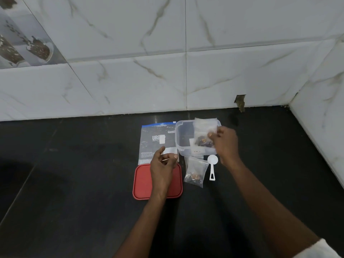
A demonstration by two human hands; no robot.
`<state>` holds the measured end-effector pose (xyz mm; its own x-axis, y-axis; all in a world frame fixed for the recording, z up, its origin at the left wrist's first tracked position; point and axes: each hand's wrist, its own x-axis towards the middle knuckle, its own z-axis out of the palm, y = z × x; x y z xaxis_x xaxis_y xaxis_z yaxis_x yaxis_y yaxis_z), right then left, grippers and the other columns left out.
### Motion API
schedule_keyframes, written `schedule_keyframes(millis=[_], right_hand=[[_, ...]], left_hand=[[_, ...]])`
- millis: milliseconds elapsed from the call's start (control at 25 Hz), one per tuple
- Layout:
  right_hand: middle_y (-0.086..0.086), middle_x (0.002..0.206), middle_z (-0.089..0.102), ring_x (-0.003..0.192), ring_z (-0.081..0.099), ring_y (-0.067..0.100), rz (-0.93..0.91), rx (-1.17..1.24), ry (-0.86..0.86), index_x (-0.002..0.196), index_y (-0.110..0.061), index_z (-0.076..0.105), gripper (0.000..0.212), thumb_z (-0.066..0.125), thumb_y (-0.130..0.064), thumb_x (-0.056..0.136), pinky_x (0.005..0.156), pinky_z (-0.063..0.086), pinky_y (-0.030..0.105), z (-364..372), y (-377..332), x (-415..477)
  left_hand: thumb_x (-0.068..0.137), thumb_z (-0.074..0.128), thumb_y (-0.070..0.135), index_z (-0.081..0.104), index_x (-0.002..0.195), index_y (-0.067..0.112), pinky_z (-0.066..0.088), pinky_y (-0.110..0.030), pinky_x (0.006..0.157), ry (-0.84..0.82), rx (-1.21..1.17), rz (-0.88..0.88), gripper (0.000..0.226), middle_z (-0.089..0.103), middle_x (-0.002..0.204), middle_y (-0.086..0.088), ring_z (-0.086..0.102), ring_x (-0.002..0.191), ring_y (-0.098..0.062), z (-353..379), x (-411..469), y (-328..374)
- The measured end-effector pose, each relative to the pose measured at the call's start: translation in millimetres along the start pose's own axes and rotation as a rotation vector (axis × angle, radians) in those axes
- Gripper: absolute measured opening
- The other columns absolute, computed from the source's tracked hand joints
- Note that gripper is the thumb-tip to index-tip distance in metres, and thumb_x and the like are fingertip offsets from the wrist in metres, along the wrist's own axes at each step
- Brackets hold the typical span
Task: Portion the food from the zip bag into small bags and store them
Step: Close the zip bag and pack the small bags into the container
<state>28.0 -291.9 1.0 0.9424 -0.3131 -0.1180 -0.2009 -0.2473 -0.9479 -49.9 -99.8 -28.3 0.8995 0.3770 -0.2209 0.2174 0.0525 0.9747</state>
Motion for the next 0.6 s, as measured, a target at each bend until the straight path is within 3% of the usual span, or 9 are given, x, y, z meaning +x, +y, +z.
schedule_keyframes(millis=[80,160,320,520,600], right_hand=[[0.013,0.082,0.073,0.076,0.07,0.025,-0.003,-0.227,0.001,0.084,-0.002,0.073,0.006,0.069,-0.005,0.08,0.067,0.056,0.04,8,-11,35],[0.015,0.089,0.072,0.082,0.07,0.028,0.057,-0.478,-0.129,0.092,0.0,0.072,0.014,0.07,-0.006,0.079,0.063,0.052,0.032,33,-12,57],[0.015,0.097,0.068,0.086,0.066,0.027,0.154,-0.829,-0.364,0.109,0.001,0.067,0.026,0.067,-0.001,0.083,0.067,0.048,0.029,79,-4,68],[0.013,0.116,0.067,0.104,0.064,0.027,0.019,-0.966,-0.418,0.117,-0.002,0.063,0.025,0.055,-0.009,0.095,0.087,0.049,0.031,87,-2,62],[0.012,0.114,0.068,0.103,0.065,0.027,-0.021,-0.986,-0.383,0.114,-0.003,0.065,0.023,0.054,-0.01,0.095,0.087,0.05,0.03,83,-1,63]], left_hand=[[0.092,0.069,0.013,0.059,0.137,0.013,0.058,-0.026,0.086,0.016,0.147,0.075,0.046,0.071,0.111,-0.005,0.069,0.097,-0.018,-1,6,4],[0.094,0.065,0.012,0.058,0.138,0.013,0.053,-0.014,0.085,-0.039,0.284,0.176,0.045,0.064,0.129,-0.006,0.065,0.104,-0.013,7,17,11],[0.098,0.059,0.013,0.054,0.142,0.008,0.044,-0.041,0.111,-0.226,0.601,0.31,0.044,0.044,0.153,-0.013,0.045,0.139,-0.028,27,34,11],[0.094,0.058,0.0,0.059,0.136,0.005,0.05,-0.042,0.103,-0.199,0.541,0.344,0.042,0.054,0.143,-0.013,0.059,0.121,-0.031,28,27,2],[0.094,0.058,-0.001,0.059,0.136,0.005,0.052,-0.043,0.102,-0.188,0.54,0.353,0.043,0.055,0.142,-0.013,0.061,0.117,-0.03,28,27,0]])
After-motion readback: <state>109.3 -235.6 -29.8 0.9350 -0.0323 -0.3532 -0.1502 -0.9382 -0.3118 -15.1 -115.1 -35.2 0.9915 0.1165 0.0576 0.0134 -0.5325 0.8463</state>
